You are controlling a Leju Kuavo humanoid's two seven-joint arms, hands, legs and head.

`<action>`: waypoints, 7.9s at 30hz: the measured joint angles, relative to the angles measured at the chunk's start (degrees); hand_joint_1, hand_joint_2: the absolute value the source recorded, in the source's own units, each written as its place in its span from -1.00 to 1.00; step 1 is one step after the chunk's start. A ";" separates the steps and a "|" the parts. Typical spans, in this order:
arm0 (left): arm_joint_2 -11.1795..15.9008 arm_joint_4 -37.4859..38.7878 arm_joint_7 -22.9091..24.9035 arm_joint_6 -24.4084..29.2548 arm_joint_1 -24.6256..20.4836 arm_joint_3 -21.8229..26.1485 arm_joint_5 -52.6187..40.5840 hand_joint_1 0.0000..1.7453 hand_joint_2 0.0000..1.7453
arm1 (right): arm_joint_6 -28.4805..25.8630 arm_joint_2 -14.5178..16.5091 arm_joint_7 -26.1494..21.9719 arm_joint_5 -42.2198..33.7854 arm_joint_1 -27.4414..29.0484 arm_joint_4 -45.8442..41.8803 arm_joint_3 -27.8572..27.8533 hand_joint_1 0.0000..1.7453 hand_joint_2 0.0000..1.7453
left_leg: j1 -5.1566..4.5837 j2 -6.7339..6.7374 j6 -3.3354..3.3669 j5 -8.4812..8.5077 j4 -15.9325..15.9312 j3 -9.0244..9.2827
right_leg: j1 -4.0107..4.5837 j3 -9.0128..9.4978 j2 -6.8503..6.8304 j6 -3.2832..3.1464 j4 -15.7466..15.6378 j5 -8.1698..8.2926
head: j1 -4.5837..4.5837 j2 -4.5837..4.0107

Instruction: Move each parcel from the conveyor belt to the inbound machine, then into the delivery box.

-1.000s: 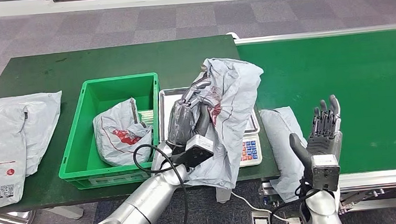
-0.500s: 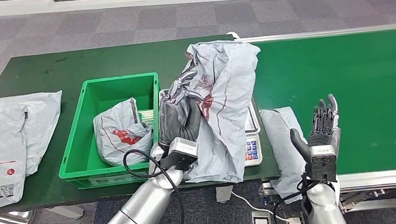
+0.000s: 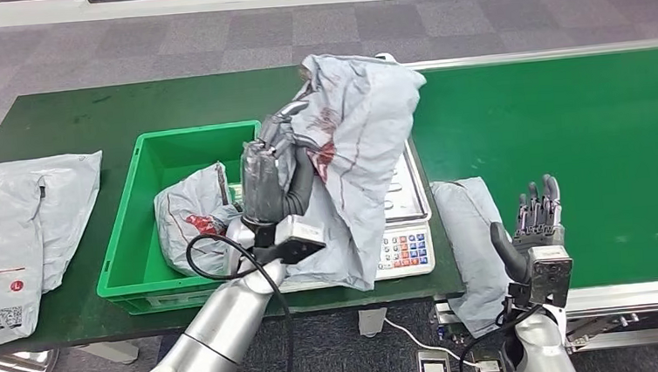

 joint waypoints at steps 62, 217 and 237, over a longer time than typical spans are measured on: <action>27.53 34.27 62.81 -57.60 -28.30 12.00 -58.64 1.00 1.00 | -5.62 -3.21 -0.06 1.02 -7.36 12.08 3.84 -1.00 1.00 | 0.32 0.48 -0.43 0.33 -0.01 -0.38 | 0.31 -0.59 0.51 -0.52 0.11 0.39 | 0.01 0.00; 2.50 9.22 -0.16 -39.85 4.70 4.60 30.52 -1.00 1.00 | -4.77 -10.35 4.79 15.56 -13.65 -8.14 -12.52 1.00 1.00 | 0.00 -0.04 -0.15 0.32 -0.06 -0.83 | 0.01 -0.80 0.00 -0.12 0.12 0.28 | 0.03 0.00; 0.83 4.44 -0.16 -37.51 5.83 4.58 31.75 -1.00 -1.00 | 27.93 1.28 6.62 31.85 -36.96 41.05 23.18 1.00 1.00 | 0.22 -0.03 -0.28 0.53 -0.07 -0.73 | 0.21 -0.79 0.01 -0.25 0.12 0.37 | 0.02 0.00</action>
